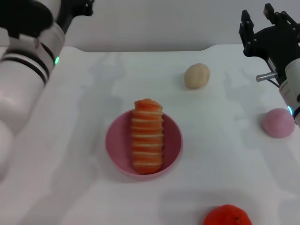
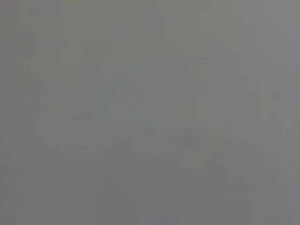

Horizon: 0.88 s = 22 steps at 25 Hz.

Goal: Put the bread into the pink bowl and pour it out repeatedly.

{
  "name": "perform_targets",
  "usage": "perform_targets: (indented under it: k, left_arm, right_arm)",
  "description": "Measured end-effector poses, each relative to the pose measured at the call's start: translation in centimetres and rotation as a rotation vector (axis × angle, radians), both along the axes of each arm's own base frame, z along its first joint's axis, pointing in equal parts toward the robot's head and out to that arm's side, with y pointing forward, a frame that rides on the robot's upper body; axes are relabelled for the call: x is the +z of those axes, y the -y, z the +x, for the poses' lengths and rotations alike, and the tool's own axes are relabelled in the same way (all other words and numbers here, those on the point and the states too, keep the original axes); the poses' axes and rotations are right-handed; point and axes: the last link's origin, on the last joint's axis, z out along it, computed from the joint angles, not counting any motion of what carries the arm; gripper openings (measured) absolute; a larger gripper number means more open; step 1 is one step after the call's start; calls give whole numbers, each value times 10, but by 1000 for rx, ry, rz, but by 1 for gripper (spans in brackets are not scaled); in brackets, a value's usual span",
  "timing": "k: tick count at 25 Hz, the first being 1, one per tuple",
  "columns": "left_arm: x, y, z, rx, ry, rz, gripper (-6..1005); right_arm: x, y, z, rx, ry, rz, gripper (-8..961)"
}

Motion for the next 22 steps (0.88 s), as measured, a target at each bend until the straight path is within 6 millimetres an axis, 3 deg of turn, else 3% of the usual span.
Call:
perform_targets:
  k: [5, 13, 22]
  left_arm:
    - [-2, 9, -4, -93, 79, 114, 287]
    - [-2, 14, -36, -193, 349, 59, 287]
    - [-5, 22, -48, -201, 297, 102, 287]
  right_arm:
    - [-2, 1, -1, 3, 2, -8, 443]
    - [-3, 2, 3, -13, -21, -18, 443]
    - [3, -12, 20, -79, -181, -87, 444]
